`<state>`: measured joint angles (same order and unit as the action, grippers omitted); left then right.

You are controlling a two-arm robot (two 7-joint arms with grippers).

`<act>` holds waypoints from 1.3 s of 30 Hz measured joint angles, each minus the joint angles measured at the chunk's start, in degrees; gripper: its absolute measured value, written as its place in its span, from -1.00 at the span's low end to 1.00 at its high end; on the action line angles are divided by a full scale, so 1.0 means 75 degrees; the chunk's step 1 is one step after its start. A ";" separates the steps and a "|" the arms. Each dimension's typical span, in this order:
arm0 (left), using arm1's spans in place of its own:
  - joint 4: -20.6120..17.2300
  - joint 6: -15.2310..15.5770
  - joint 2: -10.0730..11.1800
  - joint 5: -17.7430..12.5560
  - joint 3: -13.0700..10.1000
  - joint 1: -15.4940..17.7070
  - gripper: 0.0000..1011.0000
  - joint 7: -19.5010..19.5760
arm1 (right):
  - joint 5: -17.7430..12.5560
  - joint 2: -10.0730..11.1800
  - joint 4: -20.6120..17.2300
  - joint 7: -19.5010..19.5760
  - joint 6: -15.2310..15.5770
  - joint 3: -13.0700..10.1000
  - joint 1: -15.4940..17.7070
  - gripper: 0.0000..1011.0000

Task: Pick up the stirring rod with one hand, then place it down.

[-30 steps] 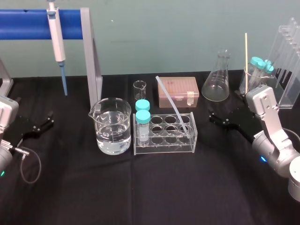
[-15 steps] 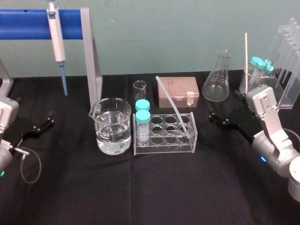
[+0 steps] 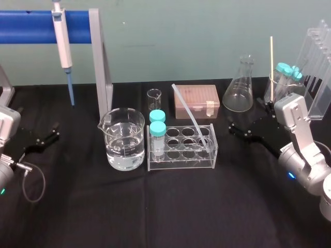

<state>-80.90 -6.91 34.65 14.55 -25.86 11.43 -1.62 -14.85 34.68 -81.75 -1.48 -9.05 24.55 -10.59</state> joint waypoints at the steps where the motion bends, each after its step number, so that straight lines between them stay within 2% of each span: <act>1: 0.0000 0.0000 -0.0001 0.0000 0.0000 0.0000 0.98 0.0000 | -0.0011 0.0012 -0.0030 -0.0067 -0.0019 -0.0006 0.0009 0.98; 9: 0.0000 0.0000 0.0000 0.0000 0.0000 0.0000 0.98 0.0000 | -0.0110 0.0114 -0.0283 -0.0890 -0.0280 0.0009 0.0043 0.98; 17: 0.0000 0.0000 0.0000 0.0000 0.0000 0.0000 0.98 0.0000 | -0.0384 0.0060 -0.0132 -0.1789 -0.0379 0.0032 -0.0239 0.98; 21: 0.0000 0.0000 0.0000 0.0000 0.0000 0.0000 0.98 0.0000 | -0.0599 -0.0043 0.0094 -0.2364 -0.0381 0.0038 -0.0517 0.98; 24: 0.0000 0.0000 0.0000 0.0000 0.0000 0.0000 0.98 0.0000 | -0.0640 -0.0101 0.0208 -0.2605 -0.0382 0.0058 -0.0649 0.98; 34: 0.0000 0.0000 -0.0001 0.0000 0.0000 0.0000 0.98 0.0000 | -0.0580 -0.0431 0.0915 -0.3404 -0.0448 0.0197 -0.1259 0.98; 39: 0.0000 0.0000 0.0000 0.0000 0.0000 0.0000 0.98 0.0000 | -0.0524 -0.0664 0.1481 -0.3810 -0.0553 0.0250 -0.1676 0.98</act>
<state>-80.90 -6.91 34.65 14.55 -25.86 11.43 -1.62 -18.78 29.70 -70.65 -30.05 -13.20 26.43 -23.16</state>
